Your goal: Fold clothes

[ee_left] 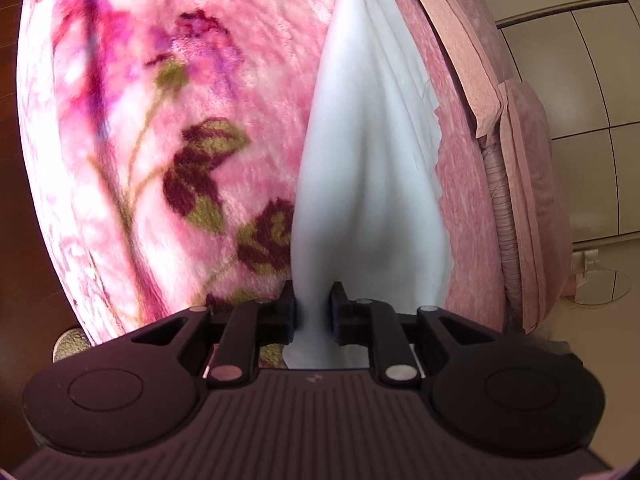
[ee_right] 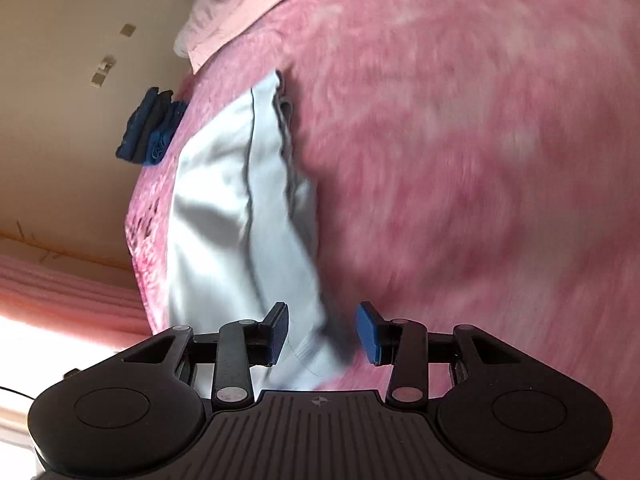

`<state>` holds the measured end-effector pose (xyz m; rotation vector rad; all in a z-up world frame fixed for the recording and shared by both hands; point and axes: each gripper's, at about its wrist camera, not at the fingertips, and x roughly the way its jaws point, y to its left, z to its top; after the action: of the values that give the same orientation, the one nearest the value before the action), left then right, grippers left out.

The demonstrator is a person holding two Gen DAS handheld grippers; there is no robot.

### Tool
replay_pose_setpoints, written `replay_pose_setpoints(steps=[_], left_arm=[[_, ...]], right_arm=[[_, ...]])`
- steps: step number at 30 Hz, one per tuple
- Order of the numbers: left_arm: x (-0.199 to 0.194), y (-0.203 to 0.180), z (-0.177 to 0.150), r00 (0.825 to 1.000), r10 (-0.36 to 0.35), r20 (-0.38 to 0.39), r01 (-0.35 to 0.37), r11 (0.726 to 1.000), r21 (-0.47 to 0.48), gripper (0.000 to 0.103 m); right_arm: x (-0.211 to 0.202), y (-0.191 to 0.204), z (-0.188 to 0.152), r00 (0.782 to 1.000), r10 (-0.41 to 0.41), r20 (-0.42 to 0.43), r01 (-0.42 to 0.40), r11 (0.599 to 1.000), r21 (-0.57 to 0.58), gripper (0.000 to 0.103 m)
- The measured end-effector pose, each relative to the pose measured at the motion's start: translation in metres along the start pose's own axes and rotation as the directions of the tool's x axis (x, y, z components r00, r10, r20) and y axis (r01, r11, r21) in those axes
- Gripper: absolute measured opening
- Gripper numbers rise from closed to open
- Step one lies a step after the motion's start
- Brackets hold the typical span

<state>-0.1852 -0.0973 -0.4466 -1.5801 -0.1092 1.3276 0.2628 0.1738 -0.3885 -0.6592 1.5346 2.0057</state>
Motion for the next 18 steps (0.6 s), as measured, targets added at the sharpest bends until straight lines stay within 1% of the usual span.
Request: replay_pose_setpoints(steps=[1,2,4,5,8,10,13,14,16,18], left_arm=[[-0.001,0.001,0.000,1.000,-0.003,0.001,0.003,1.000,0.000,0.015],[-0.001,0.002,0.000,1.000,-0.005,0.002,0.005,1.000,0.001,0.015],[-0.002,0.003,0.001,1.000,-0.013,0.005,0.013,1.000,0.002,0.015],[-0.002,0.003,0.003,1.000,-0.015,0.008,0.015,1.000,0.002,0.016],[0.002,0.006,0.010,0.999,-0.032,0.015,0.032,0.999,-0.005,0.018],[0.006,0.007,0.015,0.999,-0.044,0.020,0.044,0.999,-0.012,0.018],[0.009,0.007,0.019,0.998,-0.055,0.015,0.056,0.998,-0.011,0.018],[0.009,0.008,0.019,0.998,-0.061,0.013,0.061,0.998,-0.018,0.018],[0.008,0.012,0.018,0.997,-0.075,0.011,0.075,0.996,-0.047,0.018],[0.008,0.017,0.018,0.996,-0.091,0.010,0.091,0.993,-0.081,0.017]], right_arm=[[0.006,-0.001,0.007,1.000,0.009,-0.011,-0.009,1.000,-0.019,0.042],[0.012,-0.008,0.011,0.999,0.035,-0.039,-0.037,0.999,-0.036,0.042],[0.031,-0.016,0.022,0.991,0.077,-0.113,-0.083,0.995,-0.051,0.042],[0.045,-0.017,0.028,0.983,0.101,-0.154,-0.111,0.992,-0.062,0.042],[0.071,-0.019,0.043,0.957,0.183,-0.227,-0.198,0.979,-0.047,0.042],[0.084,-0.020,0.050,0.941,0.208,-0.265,-0.226,0.973,-0.040,0.041],[0.092,-0.021,0.053,0.921,0.243,-0.305,-0.266,0.963,-0.038,0.041],[0.094,-0.021,0.052,0.911,0.257,-0.322,-0.283,0.959,-0.035,0.041],[0.097,-0.022,0.050,0.892,0.286,-0.351,-0.314,0.949,-0.025,0.041],[0.100,-0.025,0.048,0.882,0.312,-0.354,-0.333,0.943,0.002,0.041]])
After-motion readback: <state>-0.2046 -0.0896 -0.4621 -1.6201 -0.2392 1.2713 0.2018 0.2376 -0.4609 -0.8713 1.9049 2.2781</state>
